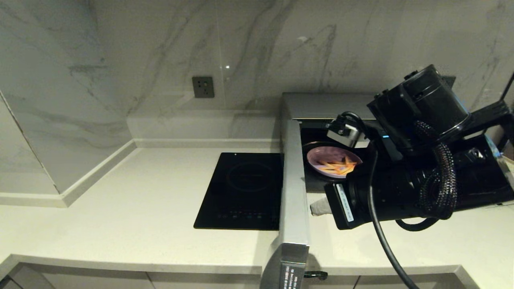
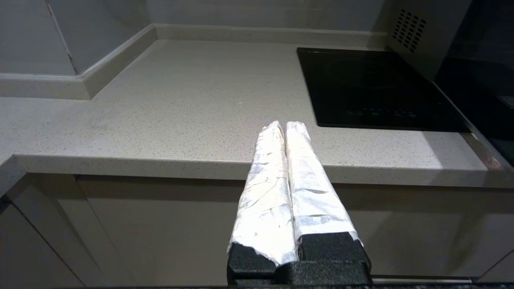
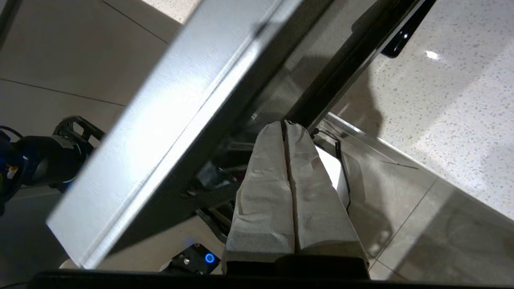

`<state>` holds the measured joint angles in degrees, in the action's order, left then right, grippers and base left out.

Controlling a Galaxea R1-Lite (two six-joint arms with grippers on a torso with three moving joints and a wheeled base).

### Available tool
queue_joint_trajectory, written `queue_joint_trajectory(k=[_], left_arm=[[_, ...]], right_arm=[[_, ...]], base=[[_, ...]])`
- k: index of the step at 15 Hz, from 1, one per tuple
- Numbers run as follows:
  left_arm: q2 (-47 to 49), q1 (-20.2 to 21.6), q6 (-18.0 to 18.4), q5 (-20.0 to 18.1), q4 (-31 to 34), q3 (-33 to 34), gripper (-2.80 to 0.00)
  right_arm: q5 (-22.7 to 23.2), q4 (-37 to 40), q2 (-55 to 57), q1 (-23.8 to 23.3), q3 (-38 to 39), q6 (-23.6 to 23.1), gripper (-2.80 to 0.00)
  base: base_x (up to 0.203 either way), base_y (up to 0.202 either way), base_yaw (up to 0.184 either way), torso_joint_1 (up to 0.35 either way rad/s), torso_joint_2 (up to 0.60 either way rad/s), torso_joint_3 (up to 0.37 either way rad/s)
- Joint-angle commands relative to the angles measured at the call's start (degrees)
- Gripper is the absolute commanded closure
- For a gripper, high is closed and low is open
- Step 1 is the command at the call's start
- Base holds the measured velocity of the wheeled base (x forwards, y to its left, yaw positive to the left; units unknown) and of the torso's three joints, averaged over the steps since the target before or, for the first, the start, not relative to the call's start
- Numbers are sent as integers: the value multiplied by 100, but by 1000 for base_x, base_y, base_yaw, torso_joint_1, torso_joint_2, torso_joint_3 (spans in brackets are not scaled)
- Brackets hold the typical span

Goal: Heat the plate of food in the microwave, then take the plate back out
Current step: Open the microwave oven, then take the plate out of the microwave

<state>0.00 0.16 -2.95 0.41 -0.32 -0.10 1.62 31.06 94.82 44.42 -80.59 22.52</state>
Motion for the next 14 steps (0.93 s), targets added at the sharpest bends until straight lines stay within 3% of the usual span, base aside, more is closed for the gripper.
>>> queue_joint_trajectory(k=[1, 7, 12, 14], left_arm=[[0, 2, -4, 2, -4, 1, 0], [0, 2, -4, 2, -4, 1, 0], [0, 2, -4, 2, -4, 1, 0], [0, 2, -4, 2, -4, 1, 0]], right_arm=[[-4, 23, 28, 14, 58, 17, 0], [-439, 14, 27, -23, 137, 245, 0], [-1183, -269, 170, -629, 142, 2153, 0], [-1210, -293, 111, -967, 169, 2511, 0]], base=[[0, 0, 0, 0, 0, 0], [0, 0, 0, 0, 0, 0], [0, 0, 0, 0, 0, 0], [0, 0, 0, 0, 0, 0]])
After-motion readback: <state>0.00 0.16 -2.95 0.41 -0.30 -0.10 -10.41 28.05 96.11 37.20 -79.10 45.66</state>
